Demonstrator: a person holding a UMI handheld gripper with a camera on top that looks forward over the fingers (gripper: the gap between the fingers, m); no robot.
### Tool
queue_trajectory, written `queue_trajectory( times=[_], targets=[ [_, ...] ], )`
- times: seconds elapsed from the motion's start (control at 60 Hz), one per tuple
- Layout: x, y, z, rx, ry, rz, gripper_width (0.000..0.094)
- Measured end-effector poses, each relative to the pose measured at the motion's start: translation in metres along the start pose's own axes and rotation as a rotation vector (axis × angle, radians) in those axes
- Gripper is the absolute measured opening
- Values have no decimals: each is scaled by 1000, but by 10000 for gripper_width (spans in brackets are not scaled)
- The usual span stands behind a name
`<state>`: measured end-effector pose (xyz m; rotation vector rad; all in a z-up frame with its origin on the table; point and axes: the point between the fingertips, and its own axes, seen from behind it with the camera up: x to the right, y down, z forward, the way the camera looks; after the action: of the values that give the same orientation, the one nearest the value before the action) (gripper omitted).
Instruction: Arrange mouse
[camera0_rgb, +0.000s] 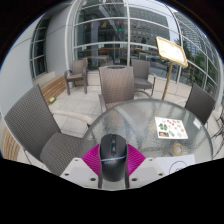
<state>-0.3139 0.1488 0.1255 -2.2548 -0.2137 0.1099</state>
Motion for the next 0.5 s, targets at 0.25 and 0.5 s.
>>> queue_trajectory(
  times=[0.25,0.5],
  targets=[
    [165,-116,-112,267,134,3,305],
    [288,29,-54,60,161,60,302]
  ],
)
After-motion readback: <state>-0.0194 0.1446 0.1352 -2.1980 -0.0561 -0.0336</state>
